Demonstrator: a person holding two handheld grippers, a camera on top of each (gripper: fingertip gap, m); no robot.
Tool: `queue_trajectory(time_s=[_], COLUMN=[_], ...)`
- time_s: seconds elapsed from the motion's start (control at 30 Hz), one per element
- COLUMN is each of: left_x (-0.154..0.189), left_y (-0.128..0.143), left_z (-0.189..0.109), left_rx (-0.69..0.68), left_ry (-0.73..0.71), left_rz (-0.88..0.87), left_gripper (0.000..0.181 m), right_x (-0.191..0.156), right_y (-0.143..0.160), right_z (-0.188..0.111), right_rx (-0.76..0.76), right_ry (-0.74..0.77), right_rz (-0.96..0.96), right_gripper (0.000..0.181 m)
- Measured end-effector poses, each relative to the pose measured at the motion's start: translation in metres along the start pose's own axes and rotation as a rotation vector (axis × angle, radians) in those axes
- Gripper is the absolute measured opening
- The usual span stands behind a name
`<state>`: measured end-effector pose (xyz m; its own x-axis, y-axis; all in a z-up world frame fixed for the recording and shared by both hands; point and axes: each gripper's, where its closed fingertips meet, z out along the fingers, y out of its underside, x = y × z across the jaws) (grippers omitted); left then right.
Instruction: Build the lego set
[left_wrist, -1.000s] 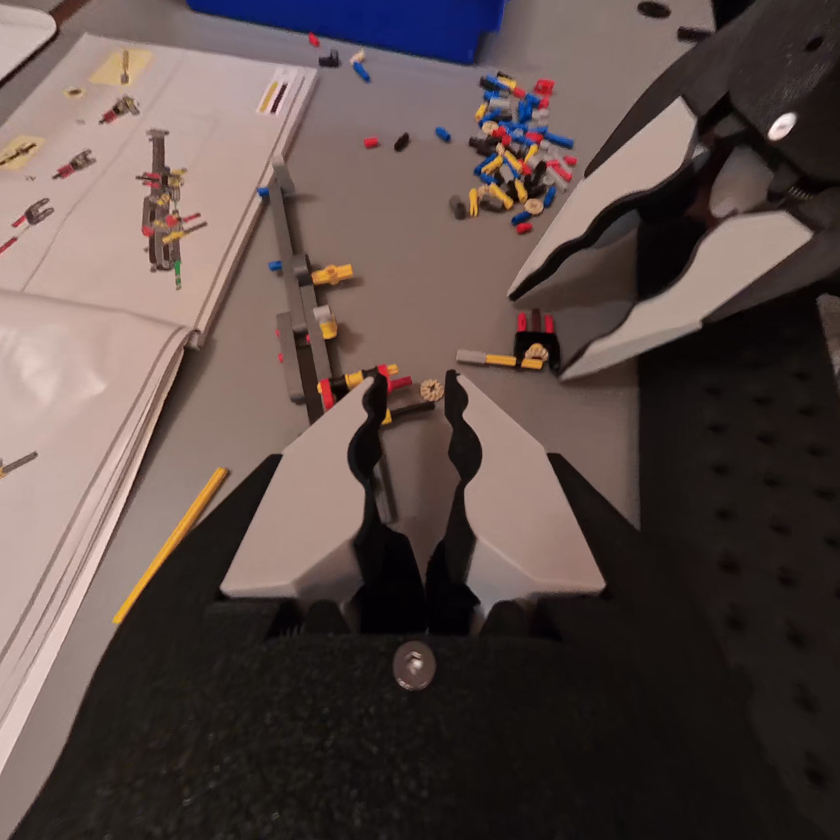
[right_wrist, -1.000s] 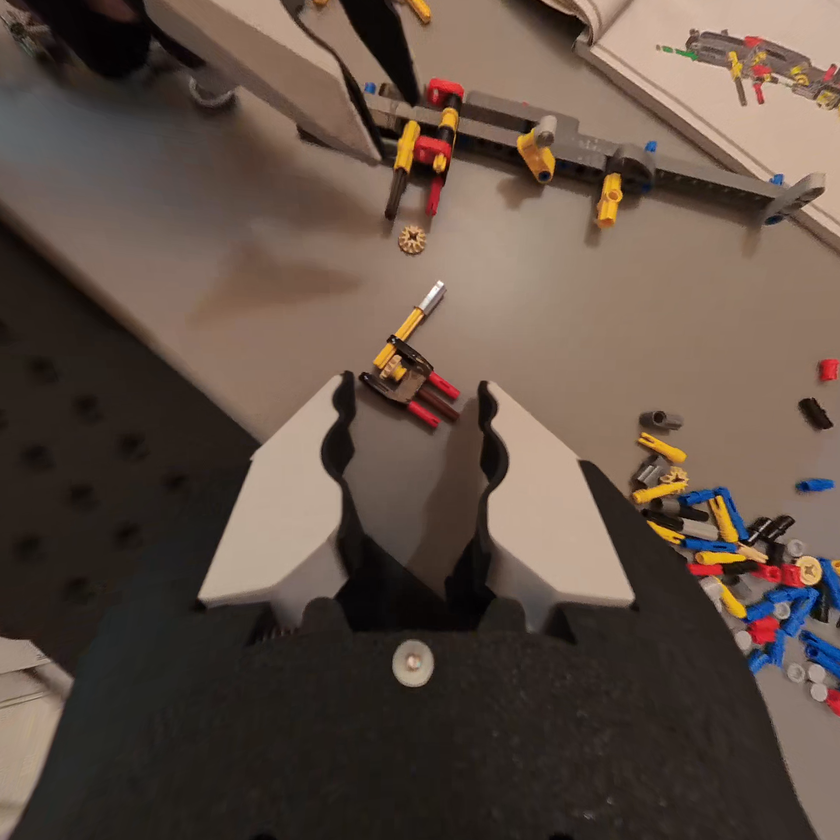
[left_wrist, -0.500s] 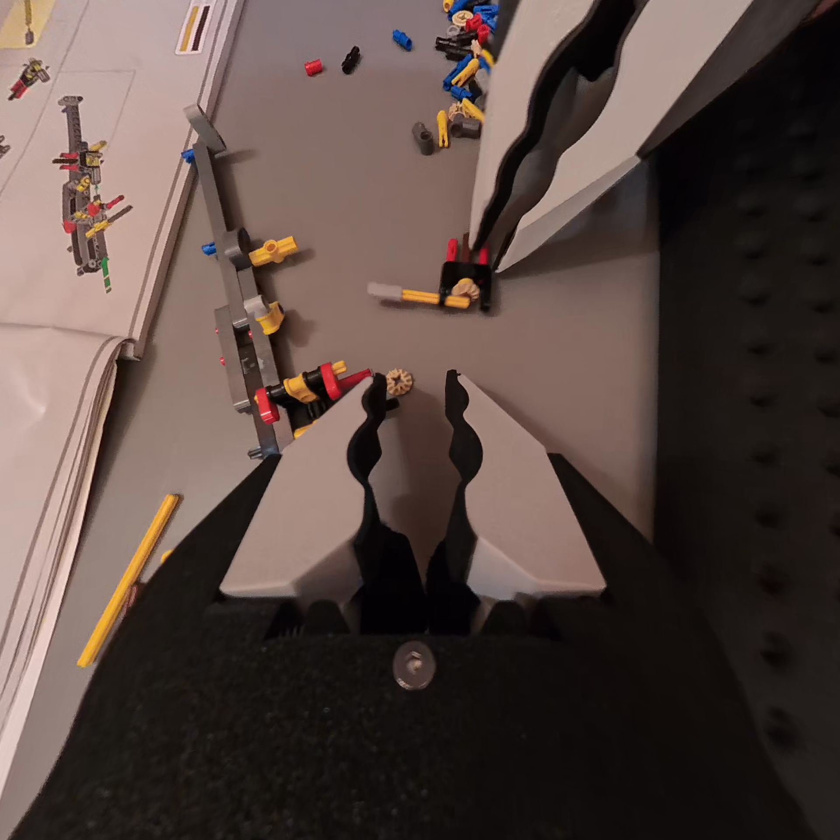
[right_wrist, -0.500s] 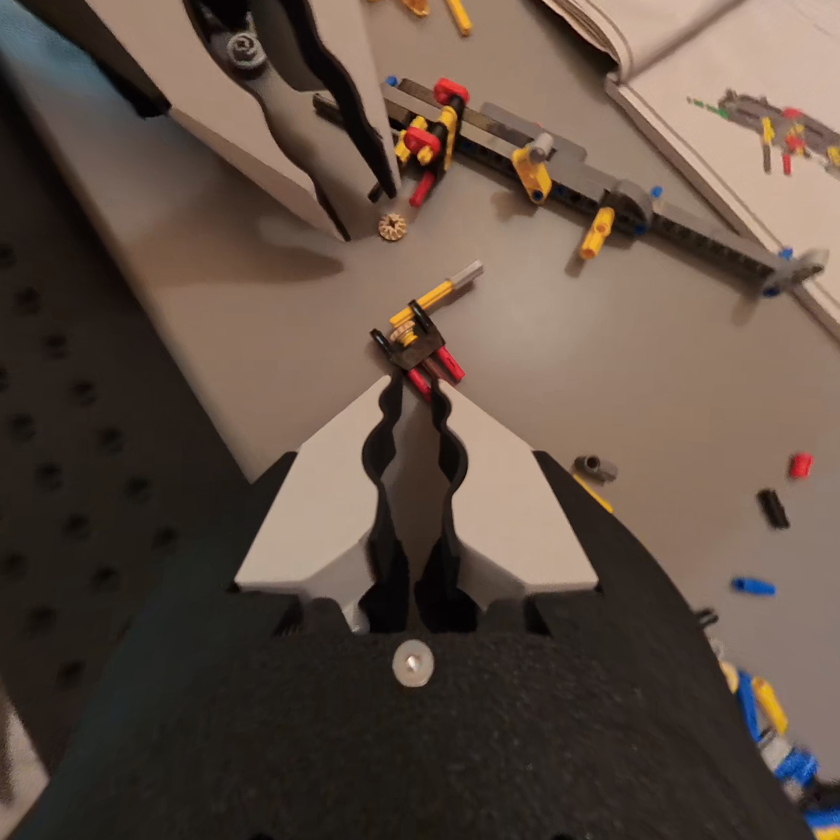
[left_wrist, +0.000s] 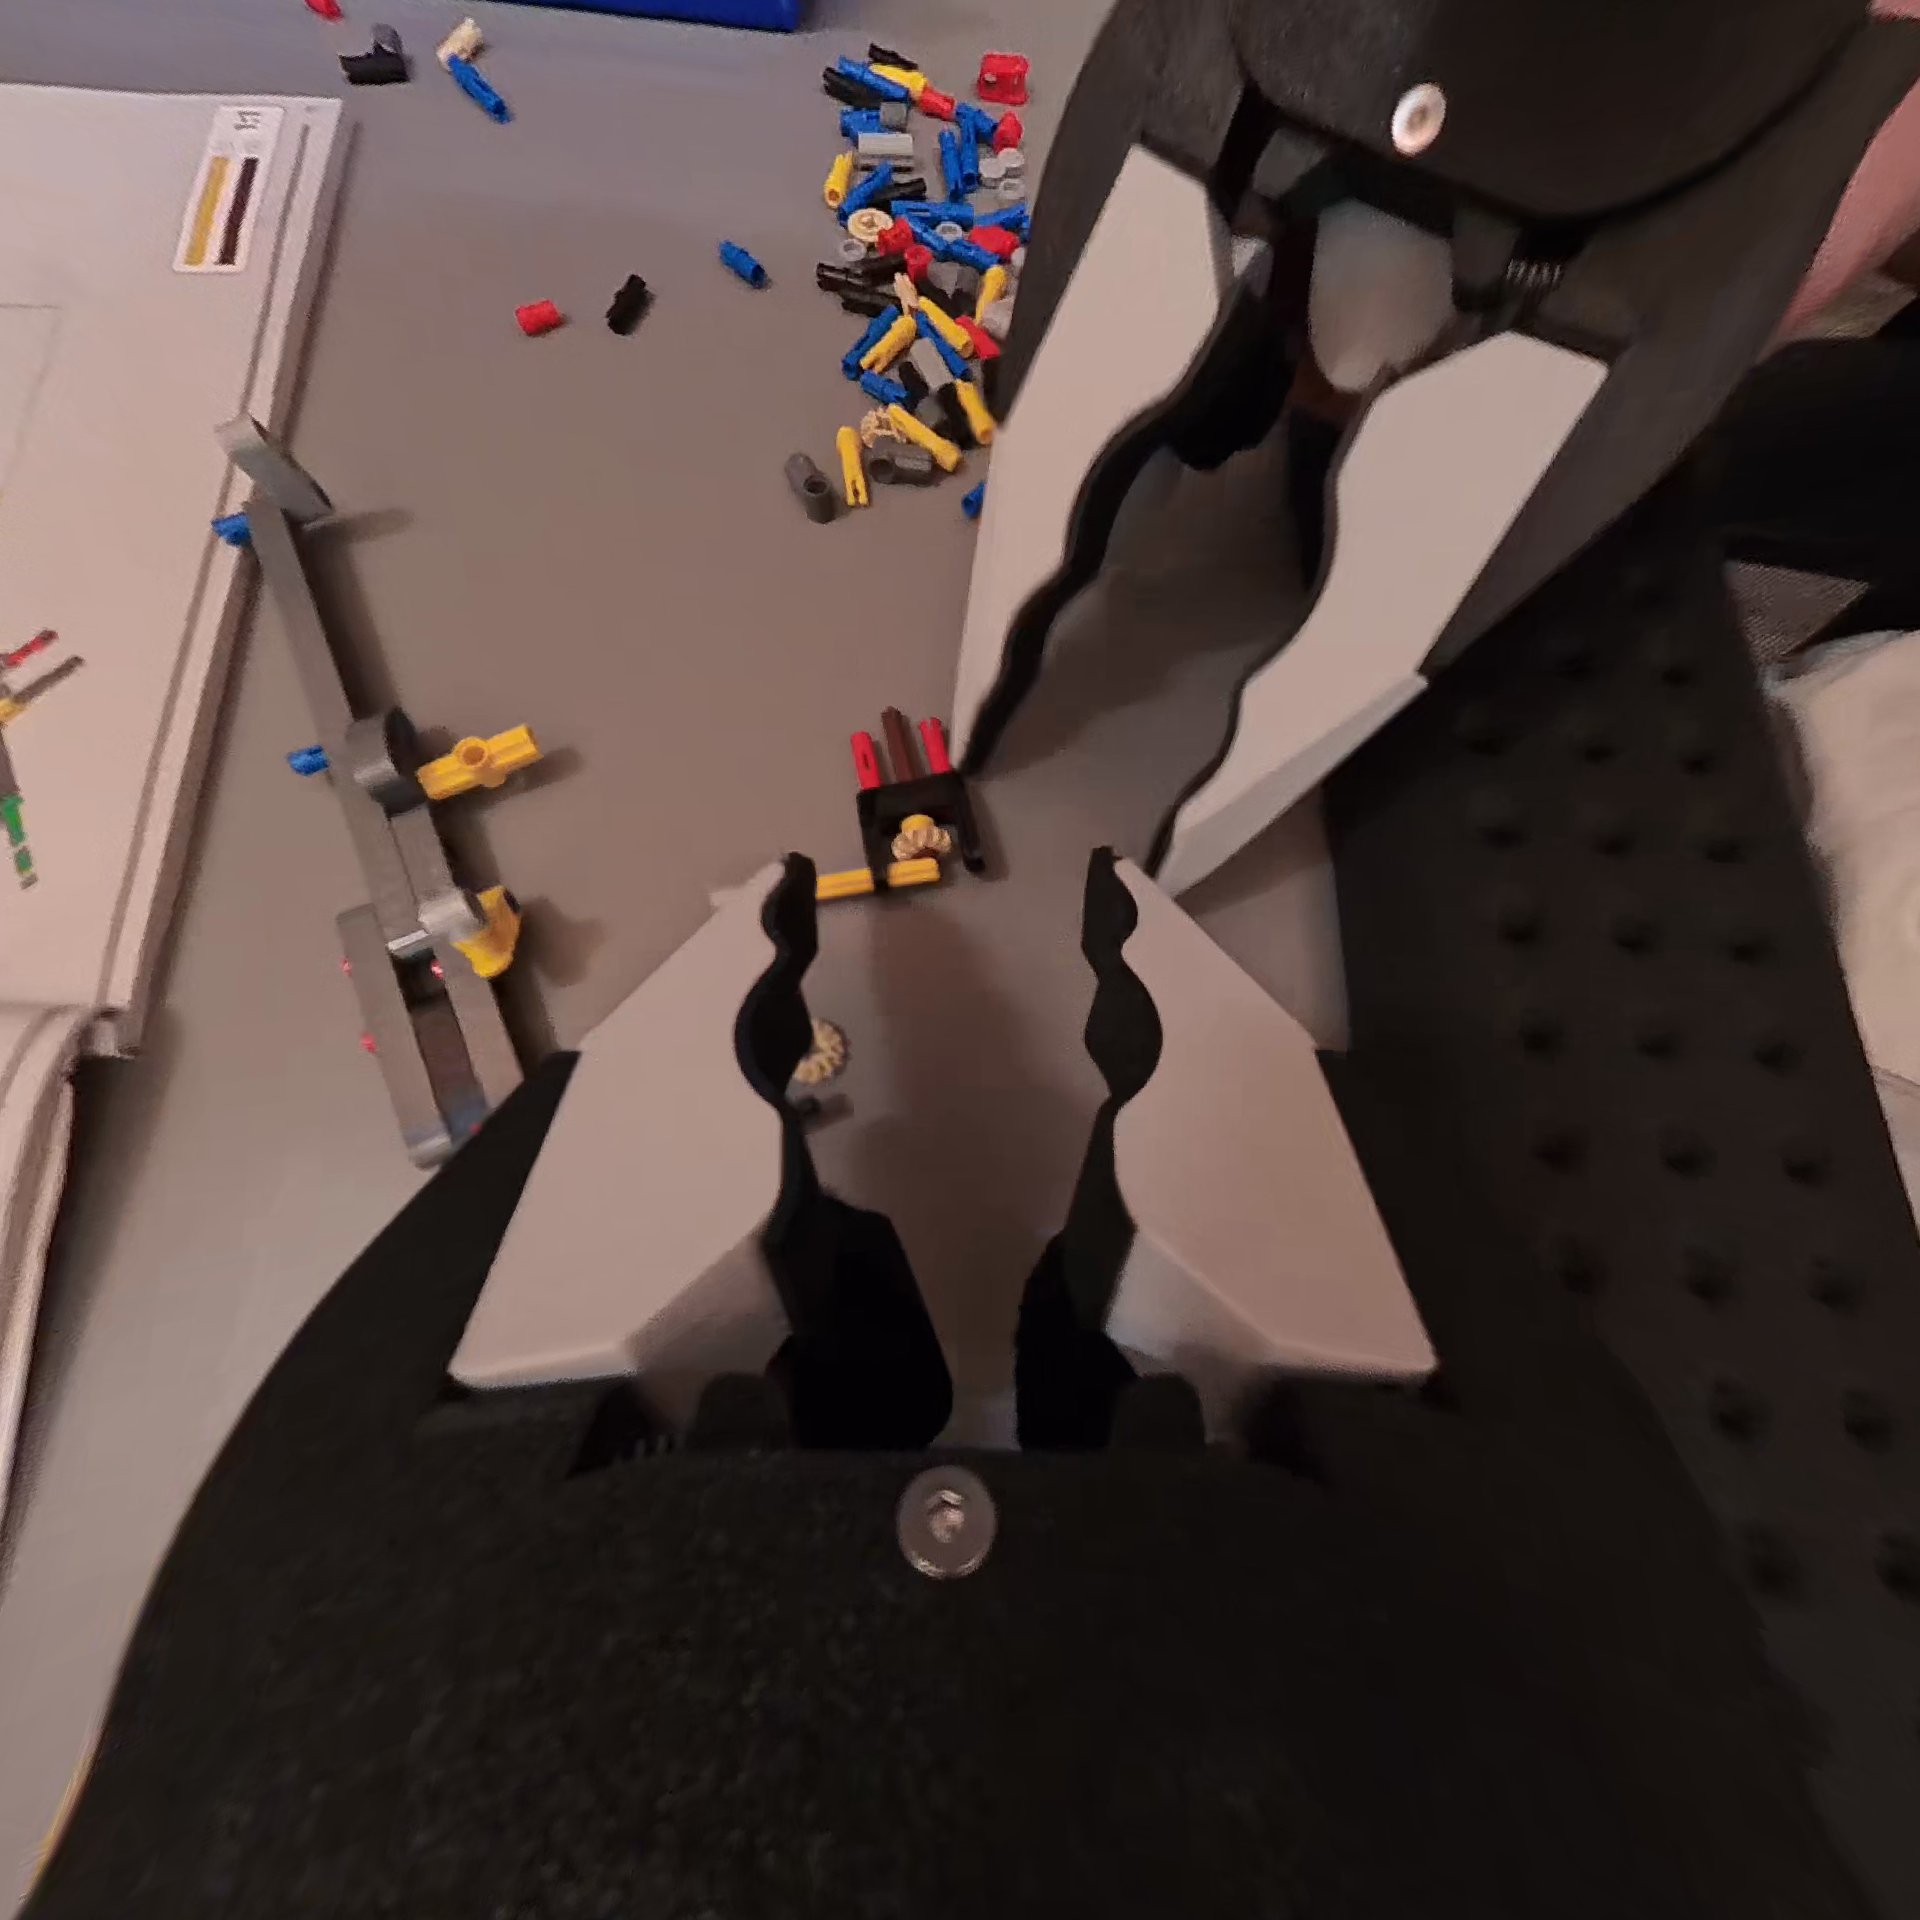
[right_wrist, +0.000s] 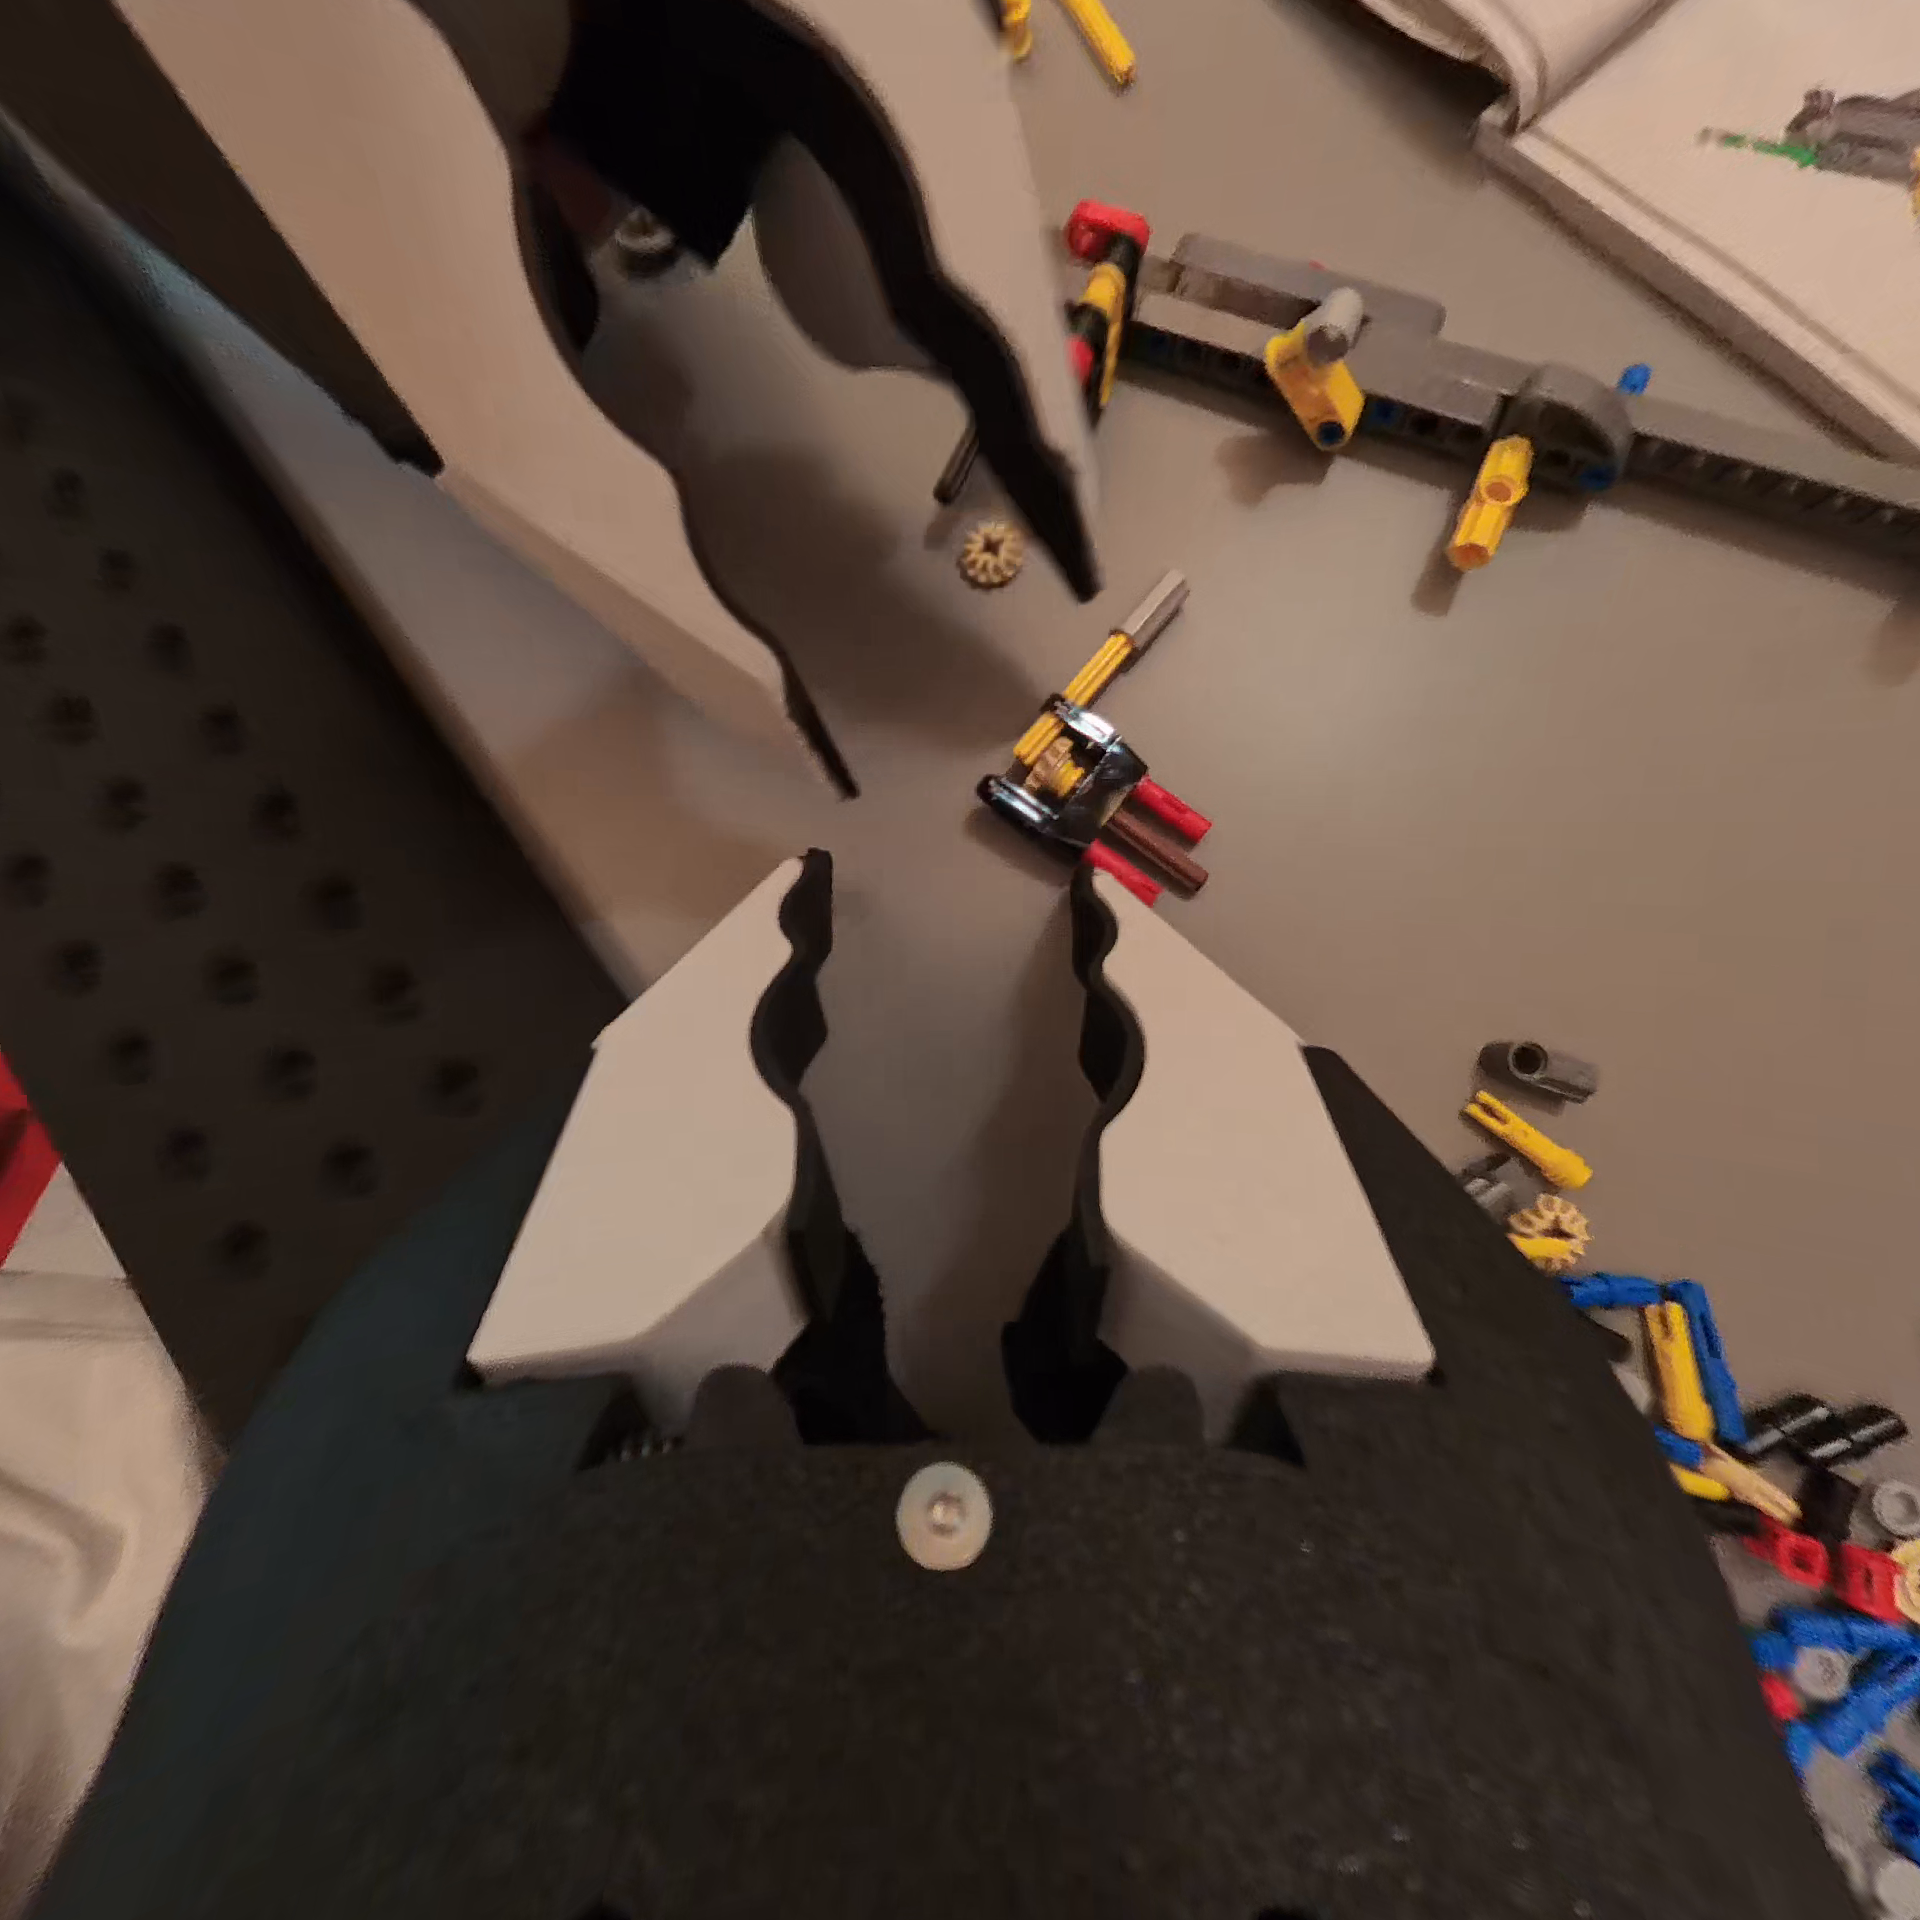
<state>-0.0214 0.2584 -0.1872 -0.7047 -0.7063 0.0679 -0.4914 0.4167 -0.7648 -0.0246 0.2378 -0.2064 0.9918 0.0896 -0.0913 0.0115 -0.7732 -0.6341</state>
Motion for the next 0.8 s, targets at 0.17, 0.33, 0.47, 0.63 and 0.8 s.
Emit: queue_trajectory(time_s=[0.17, 0.33, 0.47, 0.63, 0.8], left_x=[-0.002, 0.010, 0.018, 0.029, -0.002], left_y=[-0.001, 0.006, 0.010, 0.005, 0.009], left_z=[0.009, 0.012, 0.014, 0.011, -0.009], left_rx=[-0.104, -0.143, -0.153, -0.118, -0.076], left_ry=[0.097, 0.197, 0.209, 0.229, 0.034], left_rz=[-0.010, -0.036, -0.047, -0.054, -0.016], left_gripper=[0.061, 0.061, 0.062, 0.064, 0.055], right_x=[0.010, 0.016, 0.021, 0.020, 0.027], right_y=[0.000, -0.002, -0.005, -0.005, -0.014], right_z=[0.003, 0.003, 0.006, 0.006, -0.006], right_rx=[-0.004, 0.014, 0.027, 0.032, 0.106], right_ry=[0.027, -0.002, -0.010, -0.068, -0.047], right_rz=[-0.019, -0.044, -0.083, -0.133, -0.148], right_gripper=[0.051, 0.050, 0.042, 0.044, 0.043])
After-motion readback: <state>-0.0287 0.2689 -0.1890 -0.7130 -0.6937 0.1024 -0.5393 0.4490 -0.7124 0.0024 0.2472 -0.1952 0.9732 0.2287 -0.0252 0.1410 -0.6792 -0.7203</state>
